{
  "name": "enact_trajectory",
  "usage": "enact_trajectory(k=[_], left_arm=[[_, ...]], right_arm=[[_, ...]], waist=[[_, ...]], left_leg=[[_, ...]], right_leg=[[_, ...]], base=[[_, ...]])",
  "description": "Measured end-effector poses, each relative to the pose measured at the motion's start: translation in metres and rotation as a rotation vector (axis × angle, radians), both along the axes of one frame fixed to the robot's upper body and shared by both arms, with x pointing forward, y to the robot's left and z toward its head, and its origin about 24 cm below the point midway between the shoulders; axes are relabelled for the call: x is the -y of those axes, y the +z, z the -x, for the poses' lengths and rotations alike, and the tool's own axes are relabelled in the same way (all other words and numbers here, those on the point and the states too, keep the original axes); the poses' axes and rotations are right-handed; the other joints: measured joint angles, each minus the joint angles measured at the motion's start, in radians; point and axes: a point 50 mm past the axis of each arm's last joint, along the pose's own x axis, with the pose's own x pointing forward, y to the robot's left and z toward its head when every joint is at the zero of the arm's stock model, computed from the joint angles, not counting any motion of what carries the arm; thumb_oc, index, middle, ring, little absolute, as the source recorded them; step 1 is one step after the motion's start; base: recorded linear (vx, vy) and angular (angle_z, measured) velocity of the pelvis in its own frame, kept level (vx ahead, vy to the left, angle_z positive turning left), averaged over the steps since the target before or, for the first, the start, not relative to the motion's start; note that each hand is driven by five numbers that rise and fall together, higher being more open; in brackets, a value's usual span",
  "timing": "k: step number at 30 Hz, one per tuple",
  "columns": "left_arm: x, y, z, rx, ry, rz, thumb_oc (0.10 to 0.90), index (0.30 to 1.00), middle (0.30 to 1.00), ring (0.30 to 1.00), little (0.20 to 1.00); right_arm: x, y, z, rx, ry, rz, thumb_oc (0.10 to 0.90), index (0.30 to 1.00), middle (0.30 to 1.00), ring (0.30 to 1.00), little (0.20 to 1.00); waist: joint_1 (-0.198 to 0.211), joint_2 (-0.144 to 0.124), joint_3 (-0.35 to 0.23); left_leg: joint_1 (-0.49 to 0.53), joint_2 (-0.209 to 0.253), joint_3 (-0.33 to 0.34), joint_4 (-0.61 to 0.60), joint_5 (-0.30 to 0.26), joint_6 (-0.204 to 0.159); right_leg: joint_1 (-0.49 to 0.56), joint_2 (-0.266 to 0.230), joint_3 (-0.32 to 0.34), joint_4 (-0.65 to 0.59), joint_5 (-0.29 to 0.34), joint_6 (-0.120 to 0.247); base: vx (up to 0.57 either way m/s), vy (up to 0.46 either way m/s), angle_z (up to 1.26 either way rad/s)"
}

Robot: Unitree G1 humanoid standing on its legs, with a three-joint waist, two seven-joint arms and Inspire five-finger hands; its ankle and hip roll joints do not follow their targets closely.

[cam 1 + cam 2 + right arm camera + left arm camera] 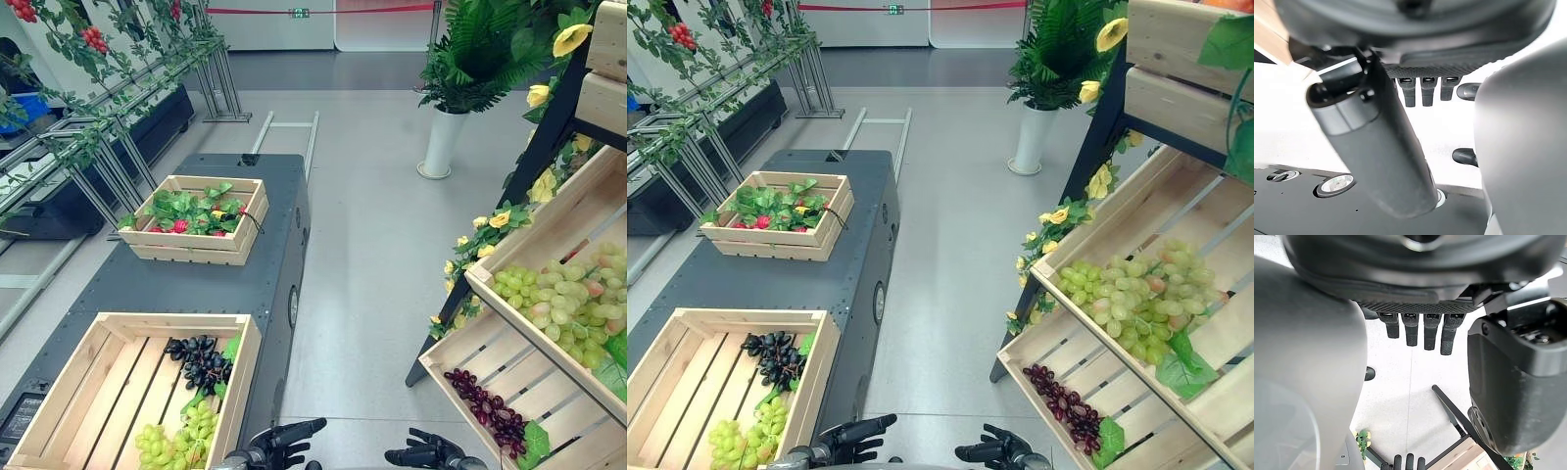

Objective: Pick up the fruits from the basket on one side to the basket on the other side

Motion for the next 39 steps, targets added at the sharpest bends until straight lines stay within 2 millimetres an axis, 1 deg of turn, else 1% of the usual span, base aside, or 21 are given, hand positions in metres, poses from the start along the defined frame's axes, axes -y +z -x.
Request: enact_trajectory(k=[8,13,16,18,20,23,25,28,29,31,32,33,36,39], left_arm=[[0.000,0.002,-0.005,0.048,-0.005,0.006,0.800,0.900,0.900,0.900,0.900],[0.006,0.008,-0.017,0.119,-0.022,0.051,0.800,0.900,0.900,0.900,0.900],[0.010,0.017,-0.032,0.210,-0.005,0.080,0.800,0.900,0.900,0.900,0.900],[0.013,0.029,-0.049,0.311,-0.015,0.096,0.800,0.900,0.900,0.900,0.900],[0.014,0.047,-0.070,0.445,0.032,0.108,0.800,0.900,0.900,0.900,0.900],[0.010,0.068,-0.090,0.566,0.110,0.115,0.800,0.900,0.900,0.900,0.900],[0.006,0.077,-0.097,0.616,0.140,0.089,0.800,0.900,0.900,0.900,0.900],[-0.011,0.096,-0.109,0.709,0.186,-0.022,0.800,0.900,0.900,0.900,0.900],[-0.015,0.099,-0.111,0.724,0.187,-0.049,0.800,0.900,0.900,0.900,0.900],[-0.031,0.109,-0.114,0.768,0.130,-0.208,0.800,0.900,0.900,0.900,0.900],[-0.036,0.111,-0.114,0.775,0.114,-0.257,0.800,0.900,0.900,0.900,0.900],[-0.046,0.114,-0.114,0.784,0.096,-0.346,0.800,0.900,0.900,0.900,0.900],[-0.066,0.123,-0.114,0.809,0.069,-0.559,0.800,0.900,0.900,0.900,0.900],[-0.079,0.128,-0.113,0.821,0.058,-0.697,0.800,0.900,0.900,0.900,0.900]], right_arm=[[0.000,0.000,0.000,-0.005,0.000,-0.001,0.800,0.900,0.900,0.900,0.900],[0.000,0.000,0.000,-0.006,0.000,-0.002,0.800,0.900,0.900,0.900,0.900],[-0.001,0.000,0.001,-0.014,0.000,-0.004,0.800,0.900,0.900,0.900,0.900],[-0.001,0.000,0.000,-0.014,0.001,-0.006,0.800,0.900,0.900,0.900,0.900],[0.000,0.001,-0.001,-0.008,0.003,-0.006,0.800,0.900,0.900,0.900,0.900],[0.004,0.002,-0.001,-0.001,0.004,0.002,0.800,0.900,0.900,0.900,0.900],[0.007,0.002,0.001,0.001,0.004,0.007,0.800,0.900,0.900,0.900,0.900],[0.011,0.003,0.000,0.008,-0.001,0.014,0.800,0.900,0.900,0.900,0.900],[0.011,0.004,0.000,0.011,-0.001,0.013,0.800,0.900,0.900,0.900,0.900],[0.011,0.004,0.001,0.014,-0.006,0.011,0.800,0.900,0.900,0.900,0.900],[0.011,0.004,0.001,0.013,-0.006,0.011,0.800,0.900,0.900,0.900,0.900],[0.011,0.004,0.001,0.015,-0.006,0.012,0.800,0.900,0.900,0.900,0.900],[0.011,0.005,0.001,0.029,-0.007,0.012,0.800,0.900,0.900,0.900,0.900],[0.013,0.005,0.000,0.046,-0.017,0.011,0.800,0.900,0.900,0.900,0.900]], waist=[[0.000,-0.001,-0.001],[0.000,-0.001,0.000],[0.001,0.000,0.001],[0.003,0.003,0.005],[0.003,0.007,0.008],[0.006,0.013,0.018],[0.008,0.015,0.021],[0.014,0.018,0.041],[0.017,0.018,0.045],[0.030,0.018,0.052],[0.033,0.019,0.053],[0.036,0.022,0.056],[0.057,0.030,0.083],[0.065,0.033,0.097]], left_leg=[[0.000,0.000,0.000,0.000,0.000,0.000],[0.000,0.000,-0.001,0.000,0.001,0.000],[-0.001,0.000,-0.001,0.000,0.001,-0.001],[-0.005,0.000,-0.002,0.000,0.001,-0.003],[-0.010,0.000,-0.002,0.000,0.000,-0.006],[-0.013,0.000,-0.003,0.000,0.005,-0.006],[-0.017,0.000,-0.006,0.000,0.005,-0.006],[-0.022,0.000,-0.026,0.000,0.008,-0.009],[-0.024,0.000,-0.028,0.000,0.008,-0.010],[-0.030,0.000,-0.034,0.000,0.010,-0.012],[-0.032,0.000,-0.039,0.000,0.010,-0.012],[-0.036,-0.001,-0.050,0.000,0.010,-0.013],[-0.044,-0.001,-0.054,0.000,0.012,-0.015],[-0.071,-0.002,-0.068,0.007,0.018,-0.019]], right_leg=[[0.000,0.000,0.000,0.000,0.000,0.000],[0.000,0.000,0.000,0.000,0.000,0.000],[-0.001,0.000,0.000,0.000,0.000,-0.001],[-0.005,0.000,0.000,0.000,-0.001,-0.001],[-0.010,0.000,0.000,0.000,0.000,0.001],[-0.012,0.000,-0.002,0.000,0.001,0.002],[-0.015,0.001,-0.006,0.000,0.001,0.002],[-0.013,0.002,-0.014,-0.003,0.000,0.001],[-0.014,0.003,-0.017,-0.004,0.000,0.001],[-0.014,0.003,-0.034,-0.004,-0.004,0.000],[-0.014,0.004,-0.035,-0.004,-0.005,0.000],[-0.015,0.004,-0.038,-0.003,-0.008,0.002],[-0.020,0.006,-0.045,0.000,-0.012,0.004],[-0.041,0.006,-0.062,0.000,-0.012,0.004]], base=[[0.00,0.000,0.00],[0.00,0.000,0.00],[0.00,0.000,0.00],[0.00,0.000,0.00],[0.00,0.000,0.00],[0.00,0.000,0.00],[0.00,-0.001,0.03],[0.00,-0.001,0.11],[0.01,0.000,0.16],[0.02,0.003,0.17],[0.02,0.008,0.17],[0.01,0.014,0.14],[-0.02,0.023,0.08],[-0.10,0.028,0.15]])
